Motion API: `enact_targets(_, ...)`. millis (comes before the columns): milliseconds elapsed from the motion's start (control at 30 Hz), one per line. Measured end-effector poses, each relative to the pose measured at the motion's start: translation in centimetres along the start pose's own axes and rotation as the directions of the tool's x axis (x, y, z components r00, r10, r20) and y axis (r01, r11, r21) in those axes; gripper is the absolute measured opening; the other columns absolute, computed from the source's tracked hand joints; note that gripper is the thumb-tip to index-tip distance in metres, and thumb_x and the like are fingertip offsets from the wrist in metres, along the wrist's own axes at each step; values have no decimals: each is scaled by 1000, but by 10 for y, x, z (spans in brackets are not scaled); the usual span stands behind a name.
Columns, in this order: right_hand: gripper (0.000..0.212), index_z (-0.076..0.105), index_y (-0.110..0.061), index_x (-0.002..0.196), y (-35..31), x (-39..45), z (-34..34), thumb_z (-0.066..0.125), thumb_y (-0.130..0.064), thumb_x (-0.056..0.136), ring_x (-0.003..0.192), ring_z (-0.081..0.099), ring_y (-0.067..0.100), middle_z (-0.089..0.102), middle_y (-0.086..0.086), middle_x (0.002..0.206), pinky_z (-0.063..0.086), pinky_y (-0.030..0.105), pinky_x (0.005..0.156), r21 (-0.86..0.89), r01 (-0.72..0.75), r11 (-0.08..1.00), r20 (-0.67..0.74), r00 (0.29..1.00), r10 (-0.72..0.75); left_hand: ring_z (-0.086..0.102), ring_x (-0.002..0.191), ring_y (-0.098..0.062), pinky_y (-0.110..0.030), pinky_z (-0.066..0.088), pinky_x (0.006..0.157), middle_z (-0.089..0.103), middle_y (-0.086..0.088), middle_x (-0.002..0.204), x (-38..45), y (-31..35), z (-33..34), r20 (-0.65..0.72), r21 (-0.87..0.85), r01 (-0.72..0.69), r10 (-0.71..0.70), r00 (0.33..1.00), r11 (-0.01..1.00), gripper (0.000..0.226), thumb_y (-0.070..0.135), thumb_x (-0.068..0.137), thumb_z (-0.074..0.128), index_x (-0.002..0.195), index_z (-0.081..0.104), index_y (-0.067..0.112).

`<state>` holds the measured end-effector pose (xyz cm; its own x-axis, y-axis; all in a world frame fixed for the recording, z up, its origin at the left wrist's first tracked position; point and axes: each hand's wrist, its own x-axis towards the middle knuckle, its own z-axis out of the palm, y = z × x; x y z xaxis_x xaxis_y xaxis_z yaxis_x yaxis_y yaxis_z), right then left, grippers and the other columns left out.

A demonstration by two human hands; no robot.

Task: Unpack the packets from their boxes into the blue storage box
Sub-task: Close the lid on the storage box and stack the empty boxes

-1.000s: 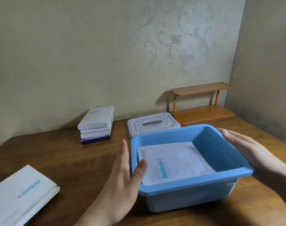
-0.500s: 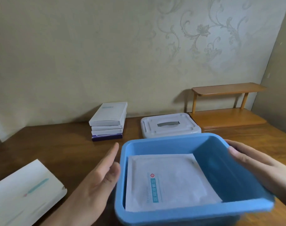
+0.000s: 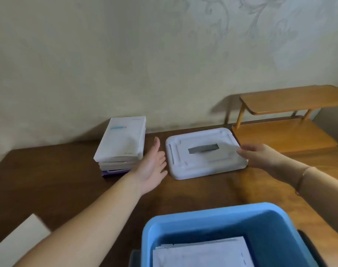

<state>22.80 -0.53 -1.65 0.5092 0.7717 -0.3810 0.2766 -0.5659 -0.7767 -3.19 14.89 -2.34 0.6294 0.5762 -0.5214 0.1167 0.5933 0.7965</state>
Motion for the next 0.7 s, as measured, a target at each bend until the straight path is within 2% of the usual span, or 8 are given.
enact_targets(133, 23, 61, -11, 109, -8, 13, 5, 57, -30, 96, 91, 60, 21, 62, 7, 99, 55, 35, 77, -63, -71, 995, -42, 997, 69, 10, 151, -18, -45, 7, 120, 8, -1, 165, 3, 9, 9, -42, -15, 93, -94, 995, 996, 99, 75, 84, 43, 157, 5, 19)
enact_targets(233, 20, 64, -7, 105, -8, 17, 9, 63, -21, 91, 77, 56, 20, 59, 4, 86, 43, 24, 58, -22, -109, 994, -89, 990, 106, 17, 149, -17, -45, 1, 120, 19, 1, 163, 1, 11, 15, -67, 54, 126, -123, 990, 991, 84, 68, 91, 42, 156, 14, 22)
enact_targets(300, 32, 63, -4, 118, -8, 17, 11, 67, -18, 89, 83, 55, 20, 60, 5, 94, 44, 25, 65, 43, -109, 993, -89, 990, 113, 21, 148, -17, -42, 1, 120, 26, 2, 161, -3, 13, 19, -99, 92, 119, -109, 989, 989, 76, 63, 94, 43, 155, 21, 23)
enact_targets(367, 57, 48, -1, 138, -15, 10, 7, 70, -17, 88, 99, 57, 21, 60, 10, 119, 47, 29, 80, 100, -113, 989, -105, 987, 123, 23, 147, -16, -41, 5, 120, 30, 2, 159, -15, 16, 26, -99, 92, 80, -71, 993, 993, 68, 56, 97, 45, 153, 27, 23)
enact_targets(433, 62, 45, -1, 141, -27, -7, -3, 71, -16, 87, 103, 60, 23, 60, 13, 127, 49, 28, 81, 122, -70, 990, -149, 985, 88, 26, 146, -15, -38, 11, 119, 40, 7, 152, -36, 20, 31, -84, 75, 22, -15, 996, 997, 51, 49, 99, 47, 145, 39, 28)
enact_targets(533, 56, 53, -9, 136, -47, -59, -19, 73, -17, 85, 96, 63, 16, 65, 3, 117, 46, 16, 69, 63, 60, 996, -220, 975, -44, 40, 131, -2, -22, 30, 107, 63, 35, 108, -84, 22, 33, -93, 204, -66, 87, 992, 977, 18, 43, 96, 55, 114, 54, 43)
enact_targets(600, 49, 60, -17, 129, -57, -107, -22, 73, -16, 82, 94, 65, 12, 67, -3, 109, 49, 8, 70, -72, 177, 982, -262, 946, -189, 46, 119, 12, -9, 39, 88, 59, 44, 103, -130, 15, 30, -93, 318, -116, 152, 984, 941, 35, 44, 89, 66, 120, 52, 48)
enact_targets(700, 57, 59, -16, 133, -52, -176, -8, 77, -12, 79, 122, 52, 10, 55, -9, 136, 44, 28, 102, -245, 258, 935, -250, 915, -318, 40, 126, 16, -16, 37, 102, 44, 41, 133, -188, -12, 25, -124, 472, -154, 238, 963, 868, 72, 45, 78, 77, 138, 38, 52)
